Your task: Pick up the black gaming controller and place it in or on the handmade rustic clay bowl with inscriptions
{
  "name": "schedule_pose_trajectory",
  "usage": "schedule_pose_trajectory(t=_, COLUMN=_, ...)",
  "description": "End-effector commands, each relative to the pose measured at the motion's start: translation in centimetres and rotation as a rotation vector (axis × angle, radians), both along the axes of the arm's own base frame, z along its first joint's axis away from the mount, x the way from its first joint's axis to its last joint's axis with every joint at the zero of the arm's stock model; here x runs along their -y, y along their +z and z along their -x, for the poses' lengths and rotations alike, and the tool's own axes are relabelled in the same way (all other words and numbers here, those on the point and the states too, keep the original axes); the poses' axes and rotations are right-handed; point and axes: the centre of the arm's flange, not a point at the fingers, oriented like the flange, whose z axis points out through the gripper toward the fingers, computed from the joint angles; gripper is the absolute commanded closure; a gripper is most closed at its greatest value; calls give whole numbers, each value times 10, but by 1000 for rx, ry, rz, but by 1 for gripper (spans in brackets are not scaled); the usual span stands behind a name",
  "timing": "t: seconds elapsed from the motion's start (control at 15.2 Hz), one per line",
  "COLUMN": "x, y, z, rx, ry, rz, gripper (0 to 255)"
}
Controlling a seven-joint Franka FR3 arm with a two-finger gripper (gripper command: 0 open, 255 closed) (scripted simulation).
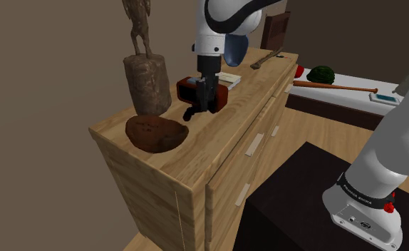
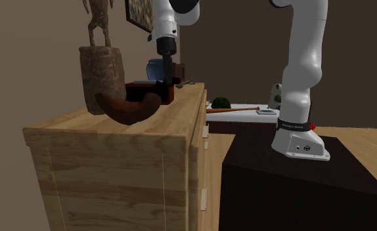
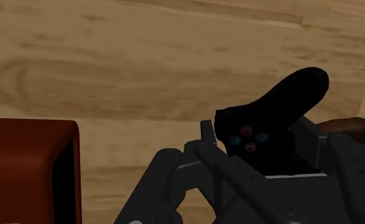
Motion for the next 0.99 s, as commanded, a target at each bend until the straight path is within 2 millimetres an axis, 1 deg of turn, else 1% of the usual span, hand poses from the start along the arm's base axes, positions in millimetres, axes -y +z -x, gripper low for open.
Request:
schedule_pose_trajectory(t=0.0, x=0, y=10, z=0, rx=0, ry=0, rz=0, gripper=255)
schedule_pose_trajectory(t=0.92, x=0, y=83, z=0, rx=0, ry=0, rz=0, gripper=255)
